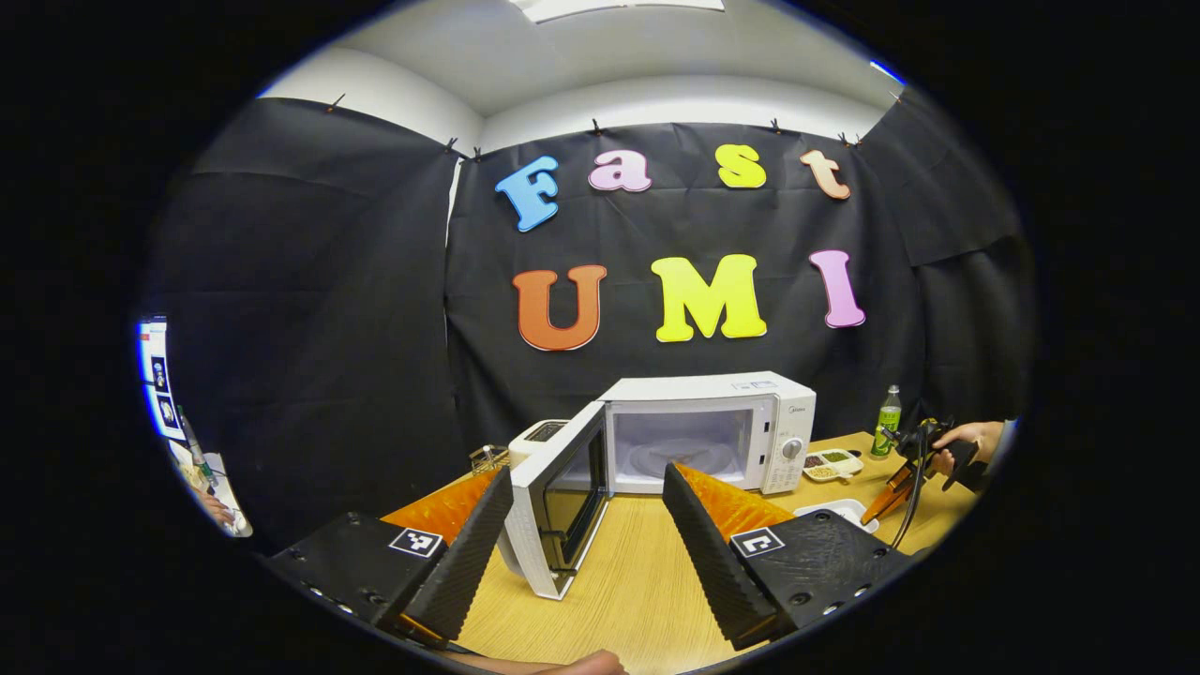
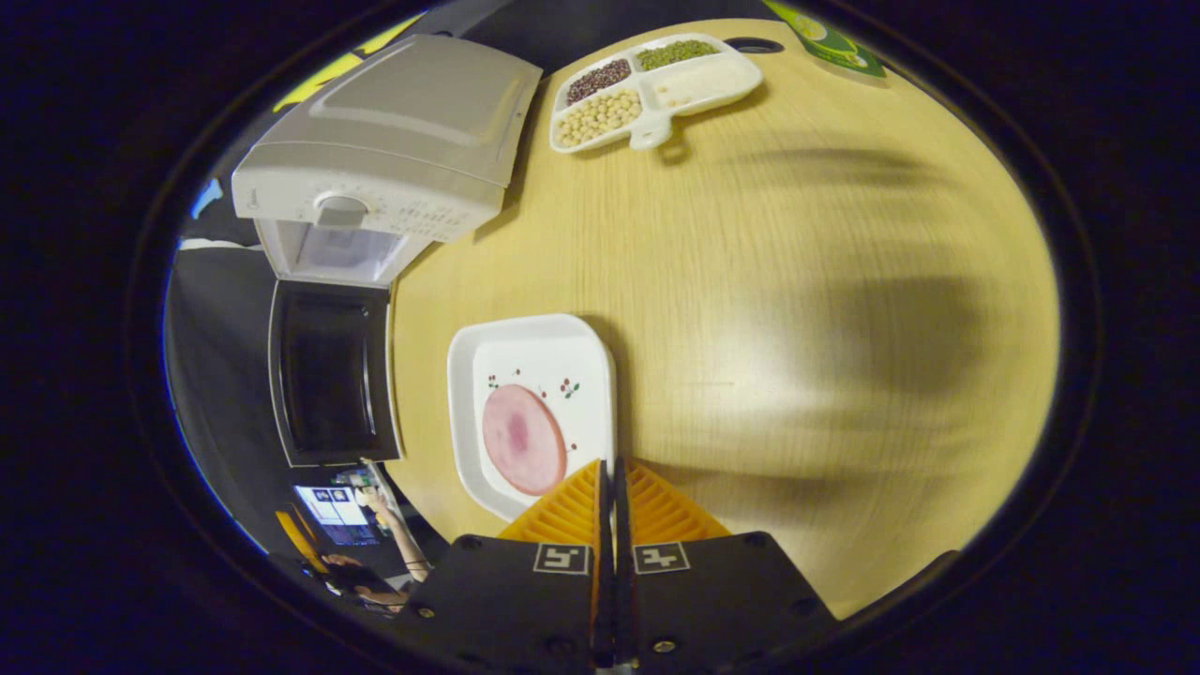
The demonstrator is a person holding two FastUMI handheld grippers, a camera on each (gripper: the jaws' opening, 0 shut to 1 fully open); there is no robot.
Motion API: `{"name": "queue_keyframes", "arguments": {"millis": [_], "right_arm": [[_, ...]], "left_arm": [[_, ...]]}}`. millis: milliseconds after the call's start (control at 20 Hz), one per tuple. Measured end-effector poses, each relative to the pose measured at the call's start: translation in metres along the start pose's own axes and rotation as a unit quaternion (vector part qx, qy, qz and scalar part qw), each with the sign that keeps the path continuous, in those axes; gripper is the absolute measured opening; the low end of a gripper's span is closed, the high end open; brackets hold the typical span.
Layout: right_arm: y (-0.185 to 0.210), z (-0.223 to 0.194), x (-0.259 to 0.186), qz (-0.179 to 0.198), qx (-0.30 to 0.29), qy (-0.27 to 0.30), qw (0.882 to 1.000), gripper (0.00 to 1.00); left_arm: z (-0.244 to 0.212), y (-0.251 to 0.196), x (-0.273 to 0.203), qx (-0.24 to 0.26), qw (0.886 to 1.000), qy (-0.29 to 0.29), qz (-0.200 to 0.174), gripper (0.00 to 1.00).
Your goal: Open the microwave oven with the left hand, put the food in, and close the microwave oven.
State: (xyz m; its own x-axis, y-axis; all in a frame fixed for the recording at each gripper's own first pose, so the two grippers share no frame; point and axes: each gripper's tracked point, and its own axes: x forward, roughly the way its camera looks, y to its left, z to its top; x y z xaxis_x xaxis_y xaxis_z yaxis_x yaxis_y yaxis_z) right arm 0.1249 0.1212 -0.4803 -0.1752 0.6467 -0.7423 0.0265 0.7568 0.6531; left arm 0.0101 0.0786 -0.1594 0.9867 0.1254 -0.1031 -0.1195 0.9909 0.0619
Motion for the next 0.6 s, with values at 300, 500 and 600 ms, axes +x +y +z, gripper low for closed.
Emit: {"name": "queue_keyframes", "arguments": {"millis": [300, 500, 600], "right_arm": [[-0.009, -0.009, -0.015, 0.017, 0.033, -0.051, 0.998, 0.04], [0.0, -0.024, -0.037, 0.024, 0.033, -0.077, 0.996, 0.04], [0.01, -0.033, -0.05, 0.022, 0.026, -0.088, 0.996, 0.04]], "left_arm": [[0.004, 0.006, -0.015, -0.012, 1.0, -0.003, -0.005, 0.84], [0.0, 0.014, -0.026, -0.021, 1.0, -0.004, -0.007, 0.95], [-0.005, 0.015, -0.031, -0.029, 0.999, 0.002, -0.013, 0.84]]}}
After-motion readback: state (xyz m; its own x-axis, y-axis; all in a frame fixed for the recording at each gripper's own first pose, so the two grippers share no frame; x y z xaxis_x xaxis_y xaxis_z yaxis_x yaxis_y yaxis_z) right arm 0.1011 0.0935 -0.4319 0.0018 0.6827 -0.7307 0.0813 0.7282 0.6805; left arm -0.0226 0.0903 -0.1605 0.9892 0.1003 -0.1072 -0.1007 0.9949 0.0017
